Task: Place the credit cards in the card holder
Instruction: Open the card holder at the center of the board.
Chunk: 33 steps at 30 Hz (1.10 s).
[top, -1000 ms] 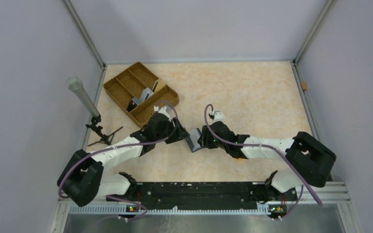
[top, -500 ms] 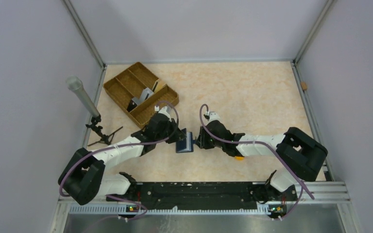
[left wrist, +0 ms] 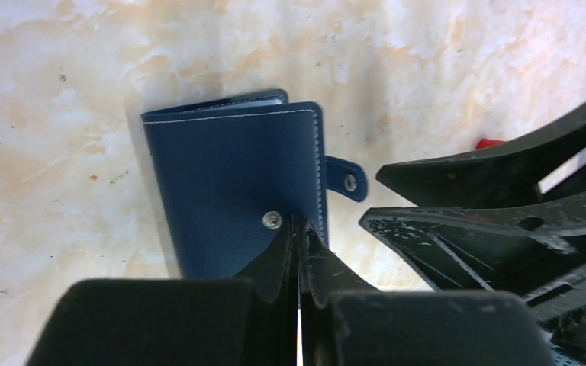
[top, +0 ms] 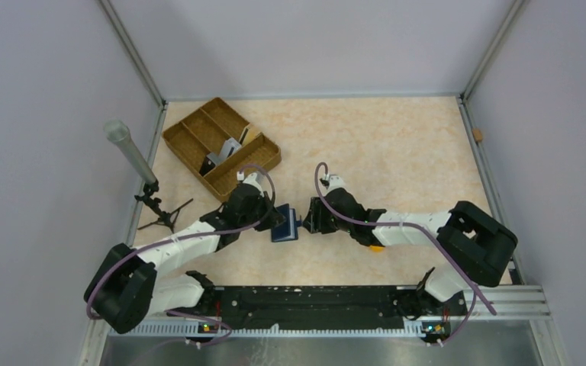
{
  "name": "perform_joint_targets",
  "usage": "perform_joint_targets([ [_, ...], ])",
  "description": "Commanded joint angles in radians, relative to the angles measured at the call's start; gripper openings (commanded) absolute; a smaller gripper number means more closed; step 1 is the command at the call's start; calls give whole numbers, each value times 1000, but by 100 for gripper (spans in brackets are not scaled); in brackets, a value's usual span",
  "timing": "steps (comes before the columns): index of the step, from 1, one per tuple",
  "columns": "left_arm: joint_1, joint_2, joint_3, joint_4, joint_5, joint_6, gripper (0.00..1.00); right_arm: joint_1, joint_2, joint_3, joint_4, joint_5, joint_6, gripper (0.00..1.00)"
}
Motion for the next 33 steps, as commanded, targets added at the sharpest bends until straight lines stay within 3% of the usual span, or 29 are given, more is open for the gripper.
perform_joint_targets([
  [1, 6, -77, 7, -26, -25, 24, 1, -5, -35, 38, 40, -15, -12, 50],
  [8, 7, -145, 19, -135, -71, 48, 31, 25, 35, 114, 3, 41, -15, 54],
  [12, 8, -174, 17, -156, -73, 49, 39, 30, 97, 157, -8, 77, -21, 51],
  [19, 9, -204, 25, -191, -88, 51, 41, 48, 149, 236, -130, 177, -23, 36],
  [24, 10, -203, 31, -193, -85, 57, 54, 47, 100, 261, -188, 163, -23, 0],
  [29, 9, -181, 44, -171, -52, 64, 76, 47, -60, 272, -321, 191, -47, 0],
  [33, 10, -143, 41, -73, 24, 59, 86, 47, -137, 274, -389, 167, -57, 0],
])
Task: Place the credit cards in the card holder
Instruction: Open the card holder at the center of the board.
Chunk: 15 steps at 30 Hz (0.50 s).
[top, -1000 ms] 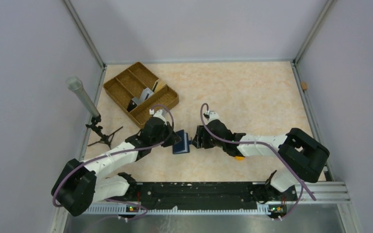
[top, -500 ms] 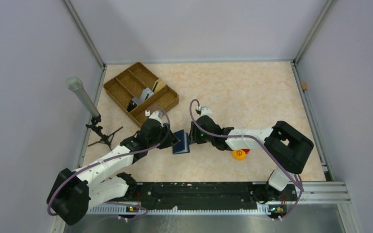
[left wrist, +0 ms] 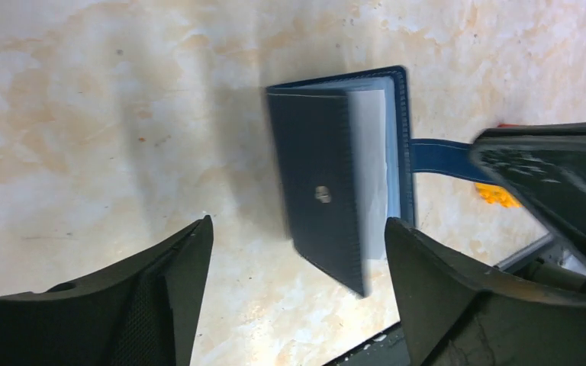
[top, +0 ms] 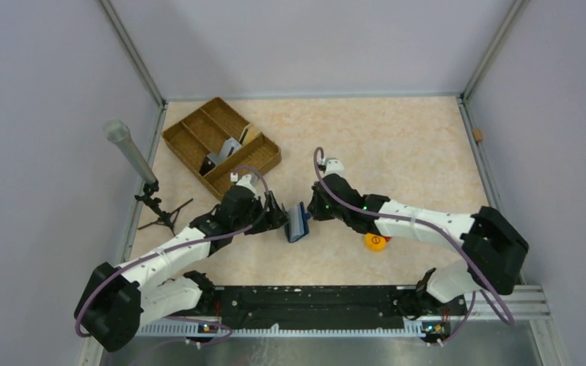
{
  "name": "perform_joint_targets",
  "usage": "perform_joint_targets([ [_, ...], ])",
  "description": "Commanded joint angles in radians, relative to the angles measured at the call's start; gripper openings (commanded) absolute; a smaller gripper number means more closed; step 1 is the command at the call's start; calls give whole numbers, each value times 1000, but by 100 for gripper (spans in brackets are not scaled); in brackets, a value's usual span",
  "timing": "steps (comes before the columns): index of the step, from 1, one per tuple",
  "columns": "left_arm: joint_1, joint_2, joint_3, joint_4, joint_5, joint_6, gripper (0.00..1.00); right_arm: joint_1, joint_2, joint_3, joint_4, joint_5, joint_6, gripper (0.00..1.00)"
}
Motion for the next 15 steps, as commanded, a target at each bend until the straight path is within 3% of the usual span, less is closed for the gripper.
perform_joint_targets([
  [1, 5, 49, 39, 146, 100, 0, 88, 6, -109, 49, -77, -6, -25, 0],
  [5, 4, 122, 40, 294, 176, -10, 89, 6, -110, 11, -56, -12, -6, 0],
  [11, 5, 211, 40, 313, 196, -15, 68, 6, -94, -22, -42, 14, 23, 0],
  [15, 4, 210, 26, 313, 177, -16, 64, 5, -96, -38, -81, 83, 49, 0],
])
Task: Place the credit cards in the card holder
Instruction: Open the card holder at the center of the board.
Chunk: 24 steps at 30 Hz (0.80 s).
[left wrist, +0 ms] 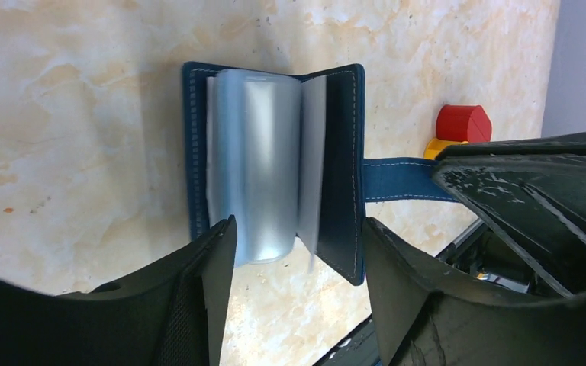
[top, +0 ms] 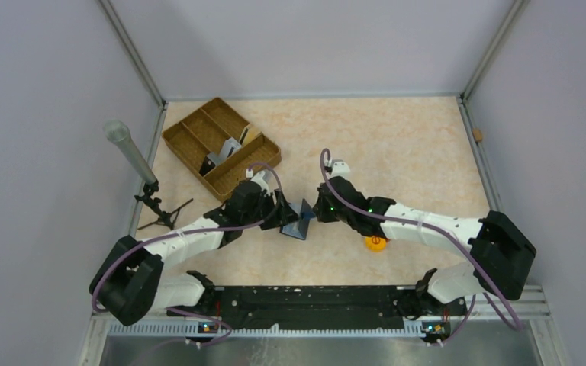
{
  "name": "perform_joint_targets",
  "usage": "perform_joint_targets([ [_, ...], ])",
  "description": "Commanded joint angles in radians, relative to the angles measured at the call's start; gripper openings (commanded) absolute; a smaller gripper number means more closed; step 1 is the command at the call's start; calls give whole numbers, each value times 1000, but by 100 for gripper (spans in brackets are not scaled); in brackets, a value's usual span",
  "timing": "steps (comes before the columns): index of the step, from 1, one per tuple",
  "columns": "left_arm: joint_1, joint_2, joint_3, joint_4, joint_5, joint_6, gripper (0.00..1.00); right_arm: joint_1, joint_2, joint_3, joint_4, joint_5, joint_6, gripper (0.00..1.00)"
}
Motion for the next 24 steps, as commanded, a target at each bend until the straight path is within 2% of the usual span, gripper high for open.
perform_joint_targets([
  [1, 5, 1, 10, 65, -4, 3, 64, 5, 3, -23, -42, 76, 37, 0],
  [3, 4, 9, 13, 83, 5, 4, 62, 5, -2, -35, -44, 82, 44, 0],
  [6, 4, 36, 28, 91, 20, 9, 53, 5, -4, -46, -44, 85, 52, 0],
  [9, 5, 43, 39, 58, -19, 21, 43, 3, -6, -51, -51, 98, 59, 0],
  [11, 4, 32, 38, 37, -58, 21, 40, -1, -6, -57, -58, 108, 64, 0],
  [18, 4, 4, 25, 48, -109, 9, 39, -10, -20, -81, -59, 116, 71, 0],
  [21, 5, 12, 22, 16, -172, 4, 38, -15, -26, -87, -60, 119, 74, 0],
  [24, 5, 20, 13, 2, -213, -5, 42, -16, -36, -94, -61, 123, 79, 0],
])
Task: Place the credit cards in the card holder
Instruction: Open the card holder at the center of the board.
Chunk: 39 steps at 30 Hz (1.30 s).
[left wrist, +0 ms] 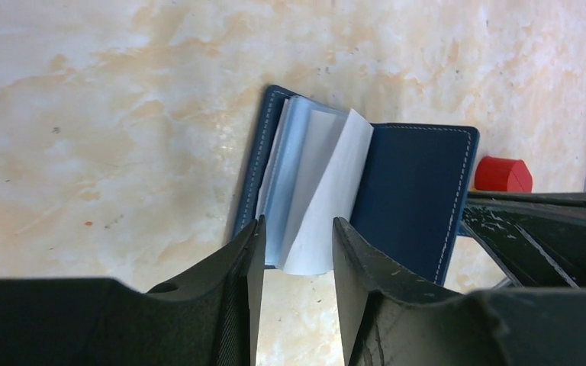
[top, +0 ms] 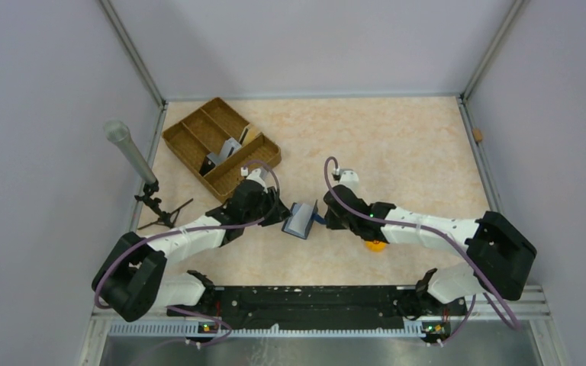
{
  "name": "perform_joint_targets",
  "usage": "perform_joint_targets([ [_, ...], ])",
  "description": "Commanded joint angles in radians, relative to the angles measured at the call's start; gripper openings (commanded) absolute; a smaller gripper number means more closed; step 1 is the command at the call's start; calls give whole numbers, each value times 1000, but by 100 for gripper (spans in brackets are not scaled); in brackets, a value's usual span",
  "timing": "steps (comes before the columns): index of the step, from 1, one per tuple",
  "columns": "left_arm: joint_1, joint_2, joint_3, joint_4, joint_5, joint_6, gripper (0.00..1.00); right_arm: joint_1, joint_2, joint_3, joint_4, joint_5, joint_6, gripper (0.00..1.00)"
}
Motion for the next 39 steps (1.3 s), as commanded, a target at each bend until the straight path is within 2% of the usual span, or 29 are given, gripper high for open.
perform_joint_targets([
  [1, 5, -5, 1, -14, -93, -11, 43, -9, -39, -14, 1, 31, 14, 0],
  [19, 6, 126, 24, 50, -11, -13, 46, -28, -87, -88, -58, 96, 48, 0],
  [30, 6, 129, 19, 59, 12, -13, 42, -48, -59, -133, -17, 95, 51, 0],
  [39, 6, 155, -8, 184, 131, -37, 39, -71, -8, -166, 38, 88, 51, 0],
])
